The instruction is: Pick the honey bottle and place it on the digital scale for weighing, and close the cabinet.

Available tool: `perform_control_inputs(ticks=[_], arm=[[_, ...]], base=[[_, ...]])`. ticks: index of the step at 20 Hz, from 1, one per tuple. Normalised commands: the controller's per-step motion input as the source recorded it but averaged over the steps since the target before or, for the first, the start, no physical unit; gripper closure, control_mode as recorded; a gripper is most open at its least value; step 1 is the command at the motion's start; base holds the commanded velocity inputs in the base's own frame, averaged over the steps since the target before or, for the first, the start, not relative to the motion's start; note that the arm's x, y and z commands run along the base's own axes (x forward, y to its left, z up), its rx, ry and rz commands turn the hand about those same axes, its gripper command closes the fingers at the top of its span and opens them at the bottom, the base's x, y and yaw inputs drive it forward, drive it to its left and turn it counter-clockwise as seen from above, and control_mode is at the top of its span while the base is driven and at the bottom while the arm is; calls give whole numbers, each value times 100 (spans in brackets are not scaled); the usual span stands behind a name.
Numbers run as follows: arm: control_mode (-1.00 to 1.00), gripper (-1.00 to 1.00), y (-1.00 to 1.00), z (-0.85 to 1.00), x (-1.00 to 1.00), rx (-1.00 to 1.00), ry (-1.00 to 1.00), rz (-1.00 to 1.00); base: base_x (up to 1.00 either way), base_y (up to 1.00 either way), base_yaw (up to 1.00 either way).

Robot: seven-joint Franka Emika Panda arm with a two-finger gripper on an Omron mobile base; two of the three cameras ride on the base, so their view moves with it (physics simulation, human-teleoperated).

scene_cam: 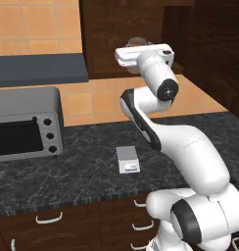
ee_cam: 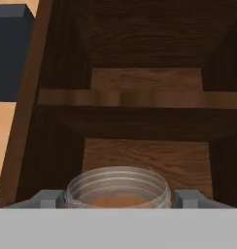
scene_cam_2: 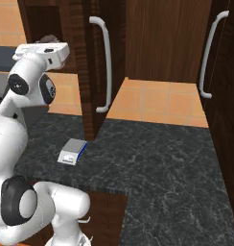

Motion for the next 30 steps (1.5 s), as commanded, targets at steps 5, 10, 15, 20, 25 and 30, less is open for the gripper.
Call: perform_control_inputs(ticks=[5,10,15,20,25,30], arm=[[-100,100,0,7,-100,0,21,3],[-100,100,0,-50,-52,-4,12,22],[-100,100,-18,-87,24,-1,2,47],[-100,100,1,-93,44,-7,13,45],[-100,100,14,-76,52,-10,21,29],[-100,100,-4,-54,16,0,1,19]], base=[[0,0,0],[0,0,0],[0,0,0],[0,0,0],[0,0,0],[0,0,0]])
